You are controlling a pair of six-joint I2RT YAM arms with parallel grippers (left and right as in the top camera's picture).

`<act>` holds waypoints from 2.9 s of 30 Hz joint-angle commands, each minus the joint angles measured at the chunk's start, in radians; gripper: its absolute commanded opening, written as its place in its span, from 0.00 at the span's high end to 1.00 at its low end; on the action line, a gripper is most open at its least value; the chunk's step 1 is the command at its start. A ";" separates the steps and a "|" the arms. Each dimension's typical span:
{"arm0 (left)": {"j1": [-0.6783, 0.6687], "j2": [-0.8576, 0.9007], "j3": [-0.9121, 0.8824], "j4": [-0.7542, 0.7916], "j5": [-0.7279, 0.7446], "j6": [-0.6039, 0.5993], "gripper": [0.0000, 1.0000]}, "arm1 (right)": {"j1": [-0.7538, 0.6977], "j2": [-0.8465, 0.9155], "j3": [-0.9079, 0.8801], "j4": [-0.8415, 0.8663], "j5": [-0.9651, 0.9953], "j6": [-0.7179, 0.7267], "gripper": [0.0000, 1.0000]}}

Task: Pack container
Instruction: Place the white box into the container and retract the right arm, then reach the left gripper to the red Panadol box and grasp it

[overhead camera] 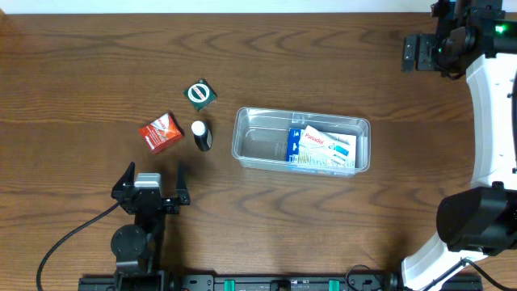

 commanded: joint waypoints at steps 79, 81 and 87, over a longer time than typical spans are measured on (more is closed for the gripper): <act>0.134 1.636 1.405 -0.955 0.240 0.773 0.02 | -0.003 0.004 0.017 -0.001 0.003 0.016 0.01; 0.135 1.643 1.405 -0.925 0.182 0.773 0.02 | -0.003 0.004 0.017 -0.001 0.003 0.016 0.01; 0.154 1.704 1.405 -0.879 0.111 0.773 0.02 | -0.003 0.004 0.017 -0.001 0.003 0.015 0.01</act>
